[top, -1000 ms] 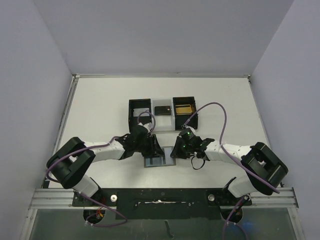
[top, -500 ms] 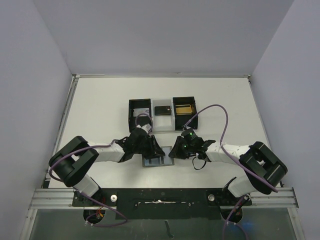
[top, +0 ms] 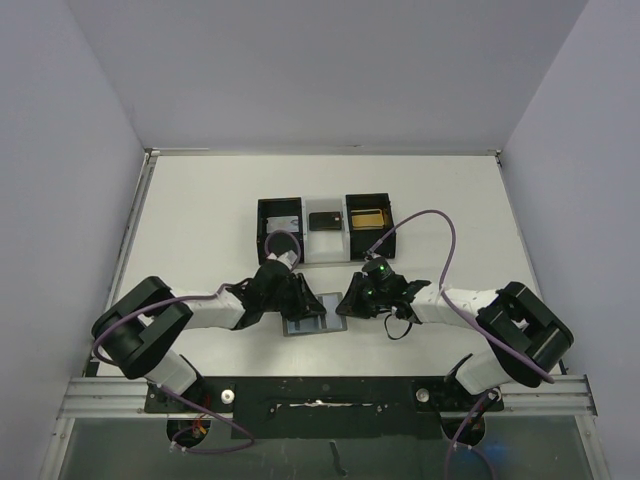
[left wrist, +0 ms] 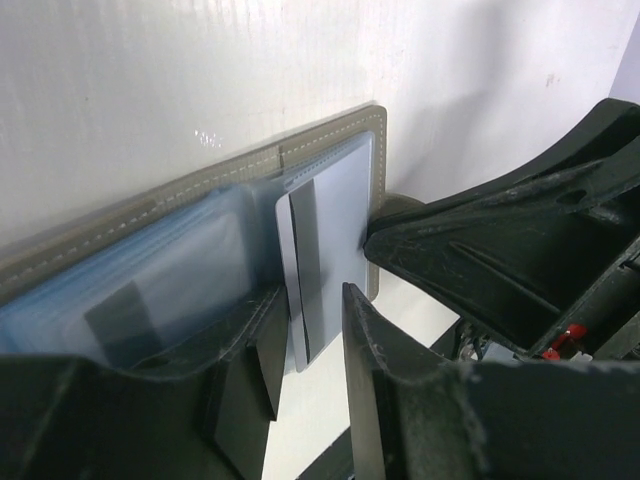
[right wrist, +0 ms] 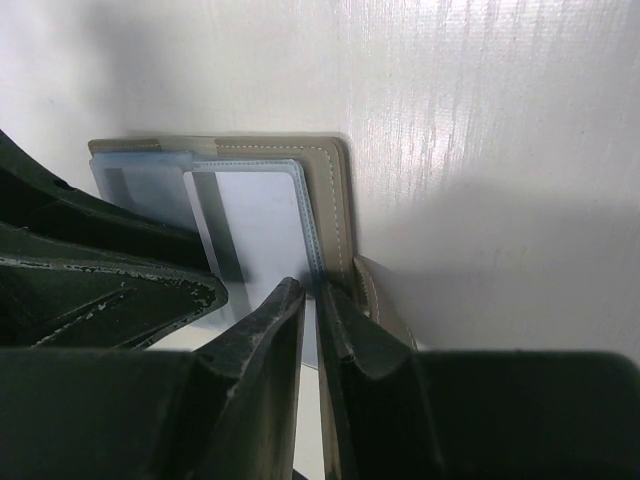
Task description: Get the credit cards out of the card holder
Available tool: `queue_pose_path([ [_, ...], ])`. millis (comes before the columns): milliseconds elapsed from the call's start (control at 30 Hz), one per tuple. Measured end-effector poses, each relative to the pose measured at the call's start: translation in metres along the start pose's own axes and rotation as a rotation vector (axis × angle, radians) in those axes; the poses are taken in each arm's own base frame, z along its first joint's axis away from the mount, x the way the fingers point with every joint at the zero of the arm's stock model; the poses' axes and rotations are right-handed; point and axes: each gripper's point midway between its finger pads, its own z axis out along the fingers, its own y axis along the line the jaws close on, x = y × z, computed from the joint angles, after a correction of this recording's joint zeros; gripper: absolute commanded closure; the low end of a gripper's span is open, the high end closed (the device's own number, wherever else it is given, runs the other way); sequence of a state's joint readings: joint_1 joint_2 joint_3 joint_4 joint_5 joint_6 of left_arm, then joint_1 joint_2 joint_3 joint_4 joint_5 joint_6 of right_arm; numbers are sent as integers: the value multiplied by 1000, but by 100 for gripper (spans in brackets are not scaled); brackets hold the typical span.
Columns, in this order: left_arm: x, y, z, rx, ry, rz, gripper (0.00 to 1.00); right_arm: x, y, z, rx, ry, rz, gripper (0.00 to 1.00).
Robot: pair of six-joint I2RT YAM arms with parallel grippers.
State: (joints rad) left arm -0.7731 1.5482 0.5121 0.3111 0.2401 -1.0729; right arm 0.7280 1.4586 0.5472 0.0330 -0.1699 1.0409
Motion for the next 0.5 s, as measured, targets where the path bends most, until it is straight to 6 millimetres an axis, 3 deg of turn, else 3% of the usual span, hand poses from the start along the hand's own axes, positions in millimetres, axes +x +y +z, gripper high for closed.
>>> queue_pose_path([
  [500,9,4,-6,14,12,-46,91,0,1,1,-2,4,5,86],
])
